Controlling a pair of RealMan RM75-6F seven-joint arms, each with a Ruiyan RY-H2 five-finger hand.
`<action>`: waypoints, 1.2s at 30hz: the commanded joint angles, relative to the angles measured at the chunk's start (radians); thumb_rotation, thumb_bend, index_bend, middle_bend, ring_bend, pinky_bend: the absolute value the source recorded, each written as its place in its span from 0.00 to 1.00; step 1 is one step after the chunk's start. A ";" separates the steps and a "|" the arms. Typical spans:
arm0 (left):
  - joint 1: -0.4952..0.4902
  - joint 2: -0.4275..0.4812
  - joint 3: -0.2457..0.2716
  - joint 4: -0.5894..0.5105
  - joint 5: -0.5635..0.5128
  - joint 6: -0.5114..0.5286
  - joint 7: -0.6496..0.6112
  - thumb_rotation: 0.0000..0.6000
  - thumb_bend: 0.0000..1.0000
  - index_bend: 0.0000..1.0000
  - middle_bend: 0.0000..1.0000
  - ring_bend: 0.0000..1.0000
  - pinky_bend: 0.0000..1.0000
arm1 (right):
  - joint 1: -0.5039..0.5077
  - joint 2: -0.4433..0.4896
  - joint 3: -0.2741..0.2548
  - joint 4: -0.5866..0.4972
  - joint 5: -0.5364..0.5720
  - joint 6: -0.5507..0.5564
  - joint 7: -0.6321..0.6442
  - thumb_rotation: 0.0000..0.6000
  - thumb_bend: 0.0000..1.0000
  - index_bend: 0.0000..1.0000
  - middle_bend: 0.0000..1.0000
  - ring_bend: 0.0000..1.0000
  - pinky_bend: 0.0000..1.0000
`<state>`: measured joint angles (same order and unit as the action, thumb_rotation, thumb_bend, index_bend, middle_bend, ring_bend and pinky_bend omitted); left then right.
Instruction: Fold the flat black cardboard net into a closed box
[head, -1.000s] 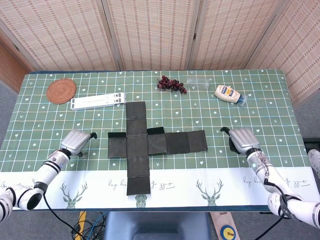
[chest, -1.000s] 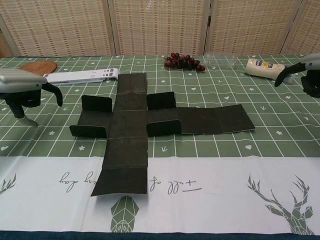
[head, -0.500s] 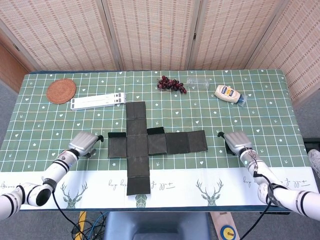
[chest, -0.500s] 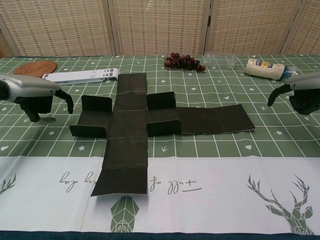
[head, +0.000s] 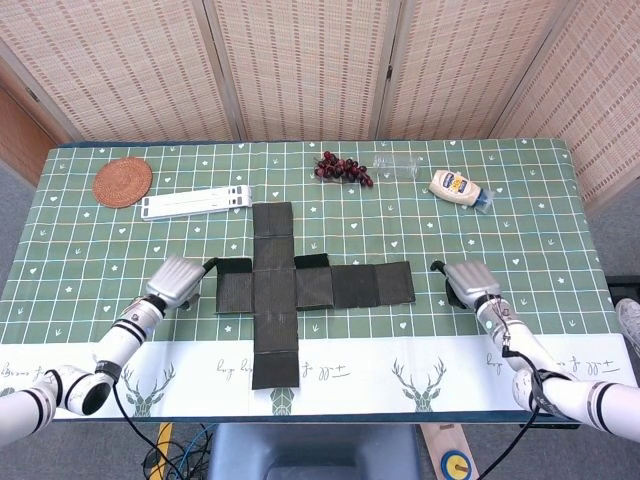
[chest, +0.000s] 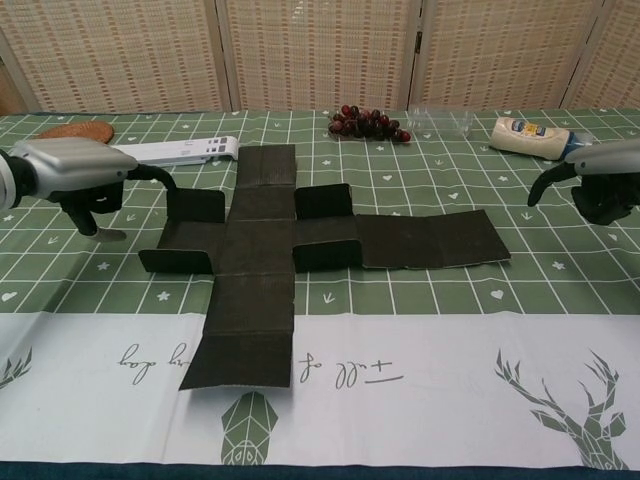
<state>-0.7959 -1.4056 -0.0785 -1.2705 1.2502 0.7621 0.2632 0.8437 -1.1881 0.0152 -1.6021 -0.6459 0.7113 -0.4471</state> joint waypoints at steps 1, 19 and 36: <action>0.017 -0.066 0.026 0.107 0.111 0.085 -0.074 1.00 0.27 0.07 0.94 0.93 1.00 | 0.007 0.007 -0.009 -0.009 0.020 -0.003 0.000 1.00 1.00 0.16 0.90 1.00 0.99; 0.031 -0.221 0.071 0.375 0.256 0.200 -0.149 1.00 0.26 0.00 0.90 0.92 1.00 | 0.038 0.050 -0.029 -0.047 0.089 0.035 0.001 1.00 1.00 0.14 0.89 1.00 0.99; 0.029 -0.295 0.042 0.428 0.253 0.225 -0.218 1.00 0.25 0.00 0.90 0.92 1.00 | 0.059 0.045 -0.067 -0.044 0.135 0.021 -0.008 1.00 1.00 0.14 0.90 1.00 0.99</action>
<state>-0.7673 -1.6980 -0.0315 -0.8375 1.5068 0.9839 0.0535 0.9026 -1.1433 -0.0514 -1.6464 -0.5113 0.7324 -0.4548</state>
